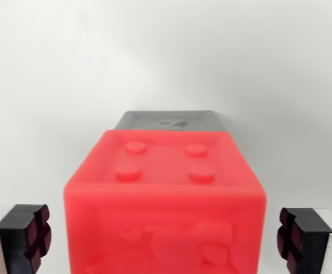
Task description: Destack cube
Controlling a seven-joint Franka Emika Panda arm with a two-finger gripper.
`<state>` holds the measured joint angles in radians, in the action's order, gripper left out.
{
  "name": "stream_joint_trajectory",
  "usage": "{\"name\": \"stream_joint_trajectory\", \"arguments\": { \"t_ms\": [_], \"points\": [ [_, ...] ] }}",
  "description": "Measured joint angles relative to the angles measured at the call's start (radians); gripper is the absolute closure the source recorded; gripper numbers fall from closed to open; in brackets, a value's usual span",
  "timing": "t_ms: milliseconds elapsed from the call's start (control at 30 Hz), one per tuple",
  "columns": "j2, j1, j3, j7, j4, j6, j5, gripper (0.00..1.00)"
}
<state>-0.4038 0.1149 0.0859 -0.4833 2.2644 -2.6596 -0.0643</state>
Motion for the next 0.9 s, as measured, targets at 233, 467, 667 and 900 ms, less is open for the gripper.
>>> {"name": "stream_joint_trajectory", "arguments": {
  "t_ms": [233,467,667,900],
  "points": [
    [-0.023,0.004,-0.005,-0.001,-0.003,-0.021,-0.002,0.0],
    [-0.027,0.007,-0.008,-0.001,-0.004,-0.025,-0.002,1.0],
    [-0.027,0.007,-0.008,-0.001,-0.005,-0.025,-0.002,1.0],
    [-0.027,0.007,-0.008,-0.001,-0.005,-0.025,-0.002,1.0]
  ]
}}
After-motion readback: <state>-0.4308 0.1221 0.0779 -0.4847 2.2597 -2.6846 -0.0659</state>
